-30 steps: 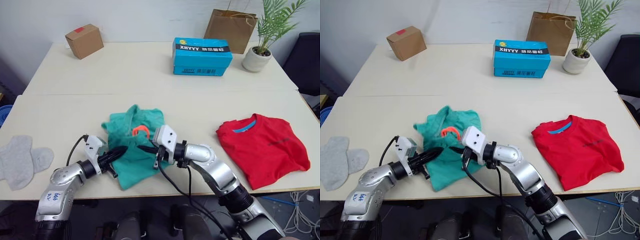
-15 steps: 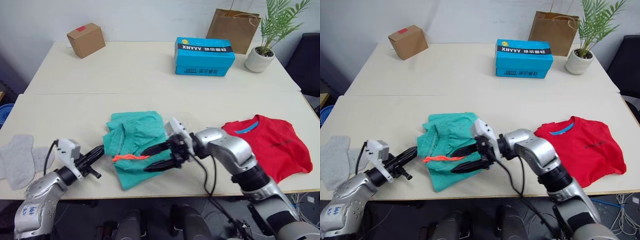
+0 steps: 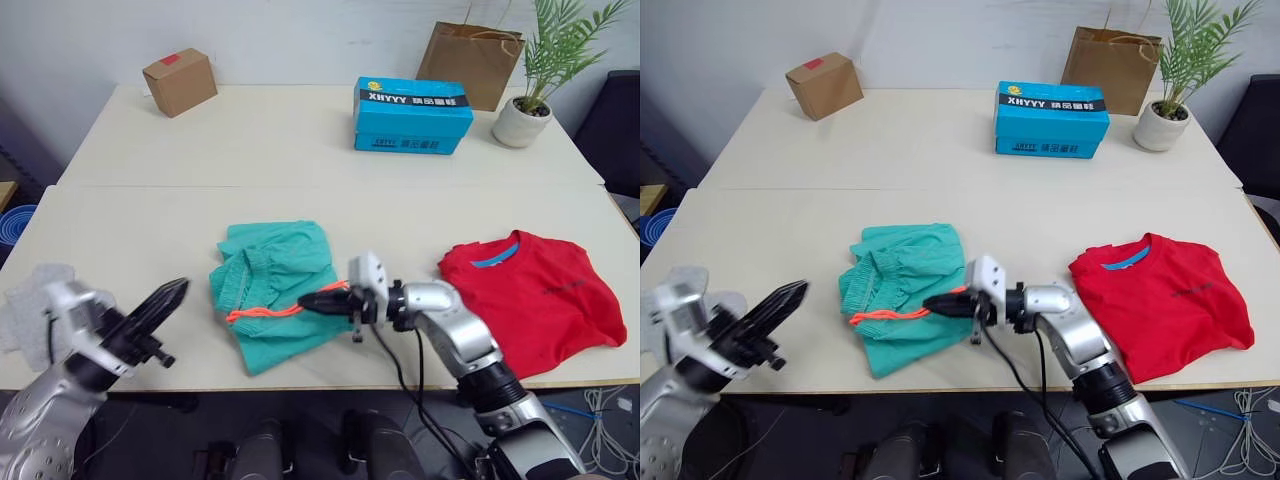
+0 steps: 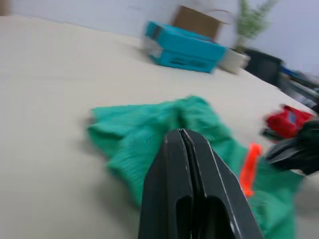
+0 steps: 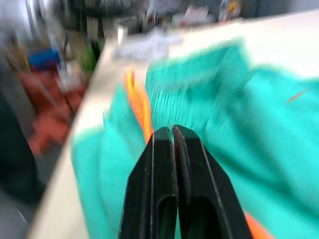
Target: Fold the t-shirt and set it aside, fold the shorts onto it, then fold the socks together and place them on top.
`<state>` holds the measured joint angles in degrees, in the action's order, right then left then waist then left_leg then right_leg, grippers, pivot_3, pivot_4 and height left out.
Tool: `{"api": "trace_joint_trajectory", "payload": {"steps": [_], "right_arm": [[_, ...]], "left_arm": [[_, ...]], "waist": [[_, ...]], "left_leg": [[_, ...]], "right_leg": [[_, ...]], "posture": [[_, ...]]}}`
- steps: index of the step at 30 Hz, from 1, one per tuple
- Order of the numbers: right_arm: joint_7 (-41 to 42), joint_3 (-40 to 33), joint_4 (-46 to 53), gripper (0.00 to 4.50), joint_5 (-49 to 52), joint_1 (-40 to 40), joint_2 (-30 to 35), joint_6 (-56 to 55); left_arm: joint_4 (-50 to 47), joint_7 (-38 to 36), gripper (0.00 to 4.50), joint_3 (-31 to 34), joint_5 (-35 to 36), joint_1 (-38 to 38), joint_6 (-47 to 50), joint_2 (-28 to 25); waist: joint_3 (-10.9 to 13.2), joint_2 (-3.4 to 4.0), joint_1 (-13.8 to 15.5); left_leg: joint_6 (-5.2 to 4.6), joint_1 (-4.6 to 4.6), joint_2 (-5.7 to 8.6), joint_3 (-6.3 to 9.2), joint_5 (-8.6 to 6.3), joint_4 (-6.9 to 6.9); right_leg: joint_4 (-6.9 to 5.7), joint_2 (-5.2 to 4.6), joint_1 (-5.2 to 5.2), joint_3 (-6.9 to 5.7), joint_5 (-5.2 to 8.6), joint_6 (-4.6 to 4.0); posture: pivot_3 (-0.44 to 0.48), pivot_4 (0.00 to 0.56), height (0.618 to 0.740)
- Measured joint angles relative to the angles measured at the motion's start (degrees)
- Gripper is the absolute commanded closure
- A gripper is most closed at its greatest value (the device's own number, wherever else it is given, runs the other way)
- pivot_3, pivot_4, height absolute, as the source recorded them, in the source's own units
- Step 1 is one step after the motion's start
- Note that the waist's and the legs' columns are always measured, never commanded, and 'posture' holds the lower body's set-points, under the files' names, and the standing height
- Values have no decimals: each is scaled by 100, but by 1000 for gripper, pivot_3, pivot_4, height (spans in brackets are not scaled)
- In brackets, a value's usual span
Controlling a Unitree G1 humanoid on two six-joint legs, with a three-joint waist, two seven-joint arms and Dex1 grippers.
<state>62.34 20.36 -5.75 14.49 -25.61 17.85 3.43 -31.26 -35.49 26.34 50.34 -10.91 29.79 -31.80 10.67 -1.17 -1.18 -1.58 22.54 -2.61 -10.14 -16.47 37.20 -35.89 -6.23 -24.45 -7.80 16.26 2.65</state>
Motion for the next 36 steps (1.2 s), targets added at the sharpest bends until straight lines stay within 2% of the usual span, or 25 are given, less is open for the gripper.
{"api": "trace_joint_trajectory", "payload": {"steps": [3, 5, 7, 9, 12, 17, 21, 24, 28, 31, 36], "right_arm": [[-277, 86, -353, 4476, -439, 77, -173, -591], [-396, 104, -476, 4476, -557, 98, -255, -730], [-386, 110, -496, 4476, -593, 123, -248, -739], [-269, 115, -461, 4476, -537, 141, -176, -524], [-107, 134, -252, 4476, -473, 257, 0, -234], [284, 81, 346, 4476, -21, 660, 318, 412], [492, -50, 760, 4476, 333, 1007, 594, 803], [415, -429, 983, 4476, 650, 1067, 660, 982], [236, -896, 1158, 4476, 1032, 872, 665, 1275], [142, -1041, 1109, 4476, 1093, 561, 615, 1331], [92, -969, 827, 4476, 1034, 287, 305, 1172]], "left_arm": [[300, -359, 4500, -1008, -524, 940, 95, -460], [761, -496, 4500, -1613, -938, 1676, 49, -440], [1367, -624, 4500, -2220, -1419, 2352, -114, -263], [2366, -657, 4500, -2803, -2018, 3152, -381, 172], [3441, -657, 4500, -3341, -2790, 3608, -822, 326], [4389, -350, 4500, -3231, -3301, 3776, -1535, 596], [4748, -384, 4500, -2730, -3239, 3734, -2066, 662], [4399, -771, 4500, -2256, -2768, 3451, -2226, 652], [3600, -1300, 4500, -2011, -2287, 3002, -2011, 342], [3146, -1469, 4500, -1937, -2151, 2613, -1749, 131], [2952, -1440, 4500, -1882, -2145, 2305, -1659, 133]], "waist": [[0, -1, -36], [0, 0, -46], [0, 0, -58], [0, -1, -31], [-1, -2, -76], [-1, -2, -41], [0, -2, -51], [0, -2, -46], [0, -2, -54], [0, -2, -44], [0, -2, -30]], "left_leg": [[21, 5, -2, -7, 11, -8], [25, 8, -8, -8, 13, -9], [0, 8, -15, -11, 30, -7], [1, 8, -21, -9, 33, -1], [3, 1, -26, -19, 32, -6], [9, -8, -37, -13, 31, -3], [1, -11, -36, -12, 31, 1], [6, -10, -37, -10, 32, -2], [8, -11, -36, -8, 33, -3], [9, -12, -35, -8, 34, -5], [6, -7, -32, -5, 32, -3]], "right_leg": [[0, 3, -7, 1, -1, 1], [0, 15, -11, 1, 0, 0], [-1, 31, -12, 6, 1, -1], [0, 46, -10, 7, 1, -2], [-3, 46, -12, 16, 2, -3], [-12, 48, -9, 10, 8, -14], [-14, 40, -6, 11, 5, -19], [-15, 38, -7, 11, 5, -19], [-13, 38, -6, 10, 5, -19], [-14, 38, -7, 9, 5, -20], [-11, 35, -6, 7, 5, -20]], "posture": [[0, 150, 740], [0, 150, 740], [0, 150, 740], [0, 150, 740], [0, 150, 740], [0, 150, 740], [0, 150, 740], [0, 150, 740], [0, 150, 740], [0, 150, 740], [0, 150, 740]]}}
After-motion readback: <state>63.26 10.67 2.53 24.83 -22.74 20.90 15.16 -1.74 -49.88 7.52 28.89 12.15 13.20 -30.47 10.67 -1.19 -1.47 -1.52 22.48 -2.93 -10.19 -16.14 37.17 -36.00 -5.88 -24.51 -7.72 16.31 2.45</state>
